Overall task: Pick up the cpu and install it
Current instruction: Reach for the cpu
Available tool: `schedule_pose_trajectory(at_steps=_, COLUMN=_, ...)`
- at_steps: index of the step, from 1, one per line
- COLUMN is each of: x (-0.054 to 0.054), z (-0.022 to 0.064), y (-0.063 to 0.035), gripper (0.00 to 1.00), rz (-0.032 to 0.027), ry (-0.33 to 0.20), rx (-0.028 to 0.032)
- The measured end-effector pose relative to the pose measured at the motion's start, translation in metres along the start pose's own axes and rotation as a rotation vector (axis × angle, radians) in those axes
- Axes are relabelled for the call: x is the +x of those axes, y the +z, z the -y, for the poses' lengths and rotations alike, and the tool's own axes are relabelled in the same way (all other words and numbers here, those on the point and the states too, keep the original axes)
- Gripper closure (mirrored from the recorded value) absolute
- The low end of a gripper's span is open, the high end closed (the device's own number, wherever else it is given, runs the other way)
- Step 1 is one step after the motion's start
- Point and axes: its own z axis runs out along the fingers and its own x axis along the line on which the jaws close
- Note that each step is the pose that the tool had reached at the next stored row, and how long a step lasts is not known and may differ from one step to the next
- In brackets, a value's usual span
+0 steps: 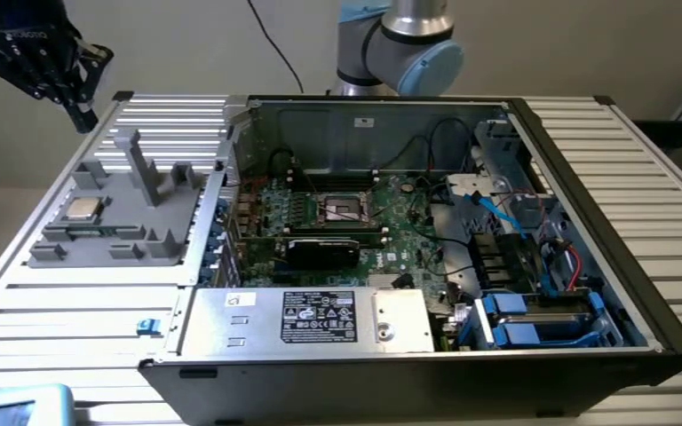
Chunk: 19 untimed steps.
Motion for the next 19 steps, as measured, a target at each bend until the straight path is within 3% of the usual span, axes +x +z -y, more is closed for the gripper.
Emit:
schedule_pose_trajectory(at_steps=9, x=0.041, z=-0.0055, y=0.0065, gripper=0.89, rz=0.0000, ry=0.000, rx=0.0000)
schedule_pose_trajectory(at_steps=19, x=0.078, z=-0.0265, y=0.0128, gripper=0.89, rz=0.0001, ry=0.000, rx=0.0000)
